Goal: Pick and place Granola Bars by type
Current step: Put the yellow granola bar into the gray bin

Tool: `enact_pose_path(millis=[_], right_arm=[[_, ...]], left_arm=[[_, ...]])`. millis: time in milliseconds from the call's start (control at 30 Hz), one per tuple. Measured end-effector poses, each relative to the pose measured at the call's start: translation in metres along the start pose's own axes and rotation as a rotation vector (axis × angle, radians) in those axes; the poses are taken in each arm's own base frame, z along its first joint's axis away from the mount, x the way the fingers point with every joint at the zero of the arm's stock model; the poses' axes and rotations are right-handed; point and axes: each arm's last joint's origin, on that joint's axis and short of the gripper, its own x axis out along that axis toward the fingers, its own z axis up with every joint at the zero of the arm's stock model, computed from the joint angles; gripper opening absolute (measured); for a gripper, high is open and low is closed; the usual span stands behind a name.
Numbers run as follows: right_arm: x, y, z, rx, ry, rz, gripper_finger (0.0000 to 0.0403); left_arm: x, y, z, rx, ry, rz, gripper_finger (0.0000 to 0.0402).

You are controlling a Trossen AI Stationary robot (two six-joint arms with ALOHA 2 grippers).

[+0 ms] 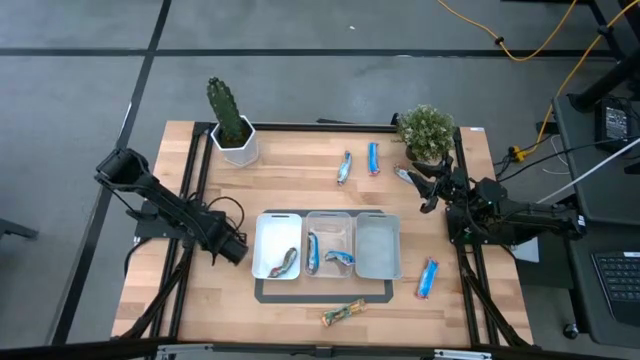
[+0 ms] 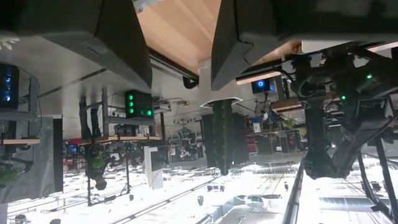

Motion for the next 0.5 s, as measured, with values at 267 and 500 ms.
enact_pose_path(millis=[267, 500], right_arm=[[0.000, 0.000, 0.000, -0.001, 0.000, 0.001, 0.0168], [0.000, 0.002, 0.004, 0.001, -0.031, 0.073, 0.0168]], left_arm=[[-0.048, -0.018, -0.003, 0.033, -0.094, -0.153, 0.0030], [-0.149, -0.028, 0.014, 0.137, -0.426, -0.441, 0.0028]])
